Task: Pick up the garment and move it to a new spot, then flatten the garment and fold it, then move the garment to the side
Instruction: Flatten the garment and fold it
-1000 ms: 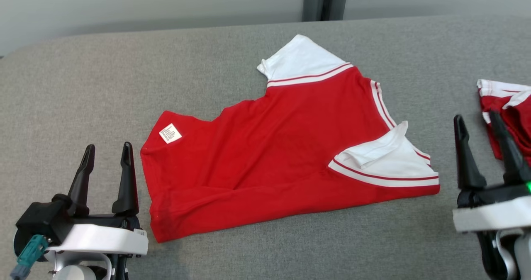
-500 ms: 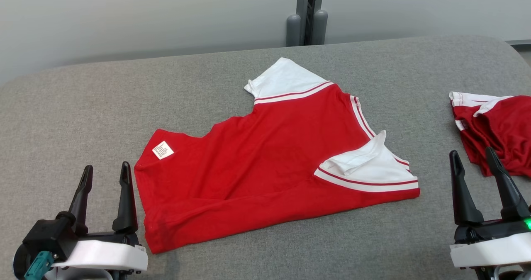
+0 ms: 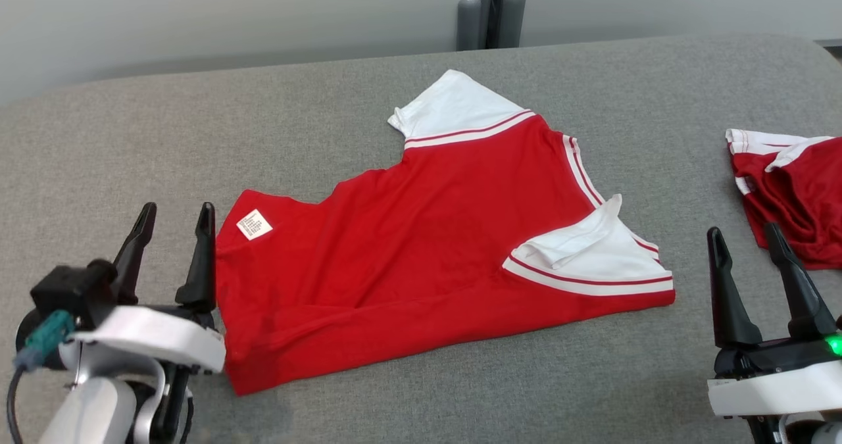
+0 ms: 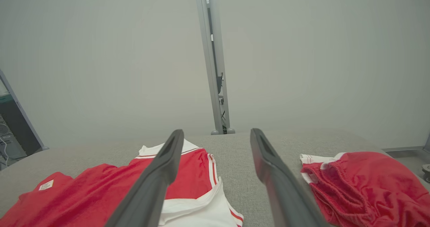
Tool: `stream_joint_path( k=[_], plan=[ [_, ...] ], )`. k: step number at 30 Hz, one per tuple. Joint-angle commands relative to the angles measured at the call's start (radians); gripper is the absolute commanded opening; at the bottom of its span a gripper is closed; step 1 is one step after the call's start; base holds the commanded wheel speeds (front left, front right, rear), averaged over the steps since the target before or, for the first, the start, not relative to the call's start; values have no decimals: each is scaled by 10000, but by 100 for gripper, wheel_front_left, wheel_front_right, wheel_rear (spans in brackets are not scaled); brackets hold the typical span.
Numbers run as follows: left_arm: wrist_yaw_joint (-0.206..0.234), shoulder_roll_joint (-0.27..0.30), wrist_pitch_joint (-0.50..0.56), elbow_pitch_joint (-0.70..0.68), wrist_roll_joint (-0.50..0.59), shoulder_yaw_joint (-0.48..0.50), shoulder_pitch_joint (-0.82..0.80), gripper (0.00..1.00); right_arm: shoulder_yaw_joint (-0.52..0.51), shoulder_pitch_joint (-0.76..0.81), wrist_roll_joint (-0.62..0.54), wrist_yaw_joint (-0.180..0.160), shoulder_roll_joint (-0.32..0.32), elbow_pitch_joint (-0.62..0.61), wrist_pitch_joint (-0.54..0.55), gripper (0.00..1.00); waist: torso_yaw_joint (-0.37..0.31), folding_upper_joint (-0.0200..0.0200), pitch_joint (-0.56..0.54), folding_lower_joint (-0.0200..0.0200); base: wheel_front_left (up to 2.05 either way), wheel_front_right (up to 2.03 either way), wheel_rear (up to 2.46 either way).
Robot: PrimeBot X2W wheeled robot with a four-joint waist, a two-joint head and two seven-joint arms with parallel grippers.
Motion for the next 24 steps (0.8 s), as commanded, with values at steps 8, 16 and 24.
stream_joint_path(
  k=[8, 16, 24],
  plan=[
    [-1595, 454, 2179, 3142, -1362, -299, -2238, 100, 300, -556, 27, -1, 57, -39, -77, 100, -366, 0, 977, 0, 0, 0, 0],
    [-2581, 464, 2979, 5972, -2099, -367, -3523, 100, 441, -922, 115, -1, 207, 257, -309, 100, -658, 0, 1583, 0, 0, 0, 0],
    [-3032, 348, 3528, 7105, -2601, -839, -3922, 0, 247, -1125, 248, -1, 171, 483, -404, 100, -672, 0, 1688, 0, 0, 0, 0]
  ],
)
